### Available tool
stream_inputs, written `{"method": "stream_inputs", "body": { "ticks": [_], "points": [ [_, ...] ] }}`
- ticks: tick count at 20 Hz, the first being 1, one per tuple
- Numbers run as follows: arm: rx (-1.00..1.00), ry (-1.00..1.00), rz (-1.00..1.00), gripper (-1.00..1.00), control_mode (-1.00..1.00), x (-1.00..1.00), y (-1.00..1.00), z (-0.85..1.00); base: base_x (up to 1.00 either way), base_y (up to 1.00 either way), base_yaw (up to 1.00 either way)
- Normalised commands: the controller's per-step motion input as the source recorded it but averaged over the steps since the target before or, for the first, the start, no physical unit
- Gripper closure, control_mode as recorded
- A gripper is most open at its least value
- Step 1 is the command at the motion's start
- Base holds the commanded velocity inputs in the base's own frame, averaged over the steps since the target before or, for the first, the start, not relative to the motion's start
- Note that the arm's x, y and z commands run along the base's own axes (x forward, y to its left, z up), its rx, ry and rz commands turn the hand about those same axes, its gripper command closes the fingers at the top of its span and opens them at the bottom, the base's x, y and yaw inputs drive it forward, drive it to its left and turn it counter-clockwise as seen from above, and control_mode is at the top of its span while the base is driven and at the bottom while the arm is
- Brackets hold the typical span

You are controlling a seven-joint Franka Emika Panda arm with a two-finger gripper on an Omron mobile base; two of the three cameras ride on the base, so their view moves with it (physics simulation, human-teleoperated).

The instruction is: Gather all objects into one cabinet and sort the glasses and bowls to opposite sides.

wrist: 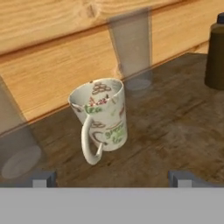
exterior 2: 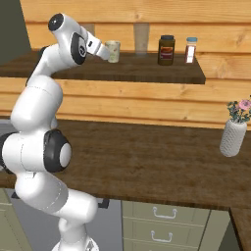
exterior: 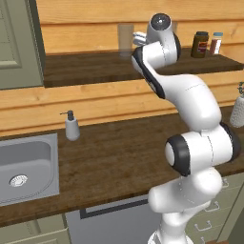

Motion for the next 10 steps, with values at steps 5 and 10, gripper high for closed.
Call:
{"method": "stream_inputs", "body": {
  "ticks": [5, 10],
  "points": [
    [0.0, 0.0, 0.0, -1.0, -1.0, 0.39, 0.0, -0.02, 0.0, 0.0, 0.0],
    [-0.01, 0.0, 0.0, -1.0, -1.0, 0.24, 0.03, 0.0, 0.0, 0.0, 0.0]
  ]
}}
